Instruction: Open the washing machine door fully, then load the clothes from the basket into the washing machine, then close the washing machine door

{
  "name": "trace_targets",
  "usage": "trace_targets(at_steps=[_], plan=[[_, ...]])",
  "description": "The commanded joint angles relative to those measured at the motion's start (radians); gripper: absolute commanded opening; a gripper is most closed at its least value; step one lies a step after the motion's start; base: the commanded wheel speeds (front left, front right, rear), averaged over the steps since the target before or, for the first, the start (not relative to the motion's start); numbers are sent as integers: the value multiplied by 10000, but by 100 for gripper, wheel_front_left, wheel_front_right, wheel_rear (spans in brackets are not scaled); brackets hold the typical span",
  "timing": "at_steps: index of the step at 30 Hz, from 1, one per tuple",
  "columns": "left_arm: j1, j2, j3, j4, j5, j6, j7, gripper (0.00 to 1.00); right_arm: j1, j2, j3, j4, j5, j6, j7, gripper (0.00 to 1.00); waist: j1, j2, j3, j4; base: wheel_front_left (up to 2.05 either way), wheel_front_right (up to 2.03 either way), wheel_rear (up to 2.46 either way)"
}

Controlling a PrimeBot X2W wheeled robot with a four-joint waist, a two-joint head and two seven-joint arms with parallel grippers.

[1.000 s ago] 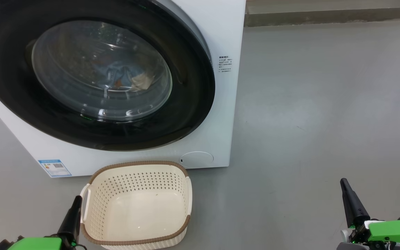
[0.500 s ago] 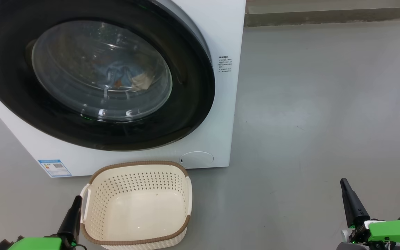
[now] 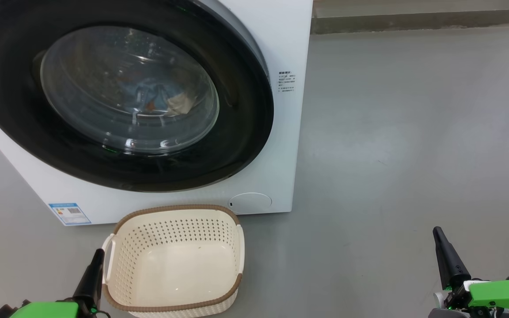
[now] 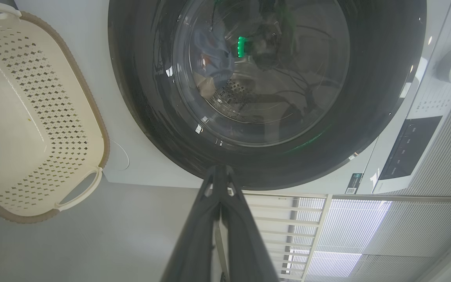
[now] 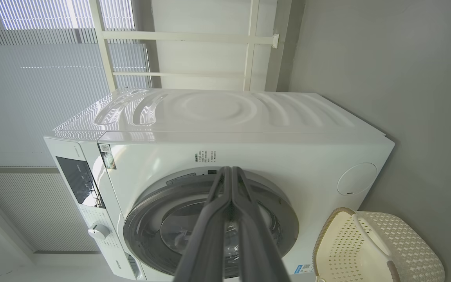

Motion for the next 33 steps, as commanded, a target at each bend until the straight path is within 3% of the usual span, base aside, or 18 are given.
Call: trace_targets(at_steps=[1, 33], plan=[[-417, 126, 351, -296, -82, -29, 68, 0, -406, -37, 224, -303, 110, 17, 77, 0, 0, 0, 0, 0, 0, 0, 0], [-417, 125, 353, -296, -81, -29, 69, 0, -406, -37, 225, -303, 111, 17, 77, 0, 0, 0, 0, 0, 0, 0, 0]])
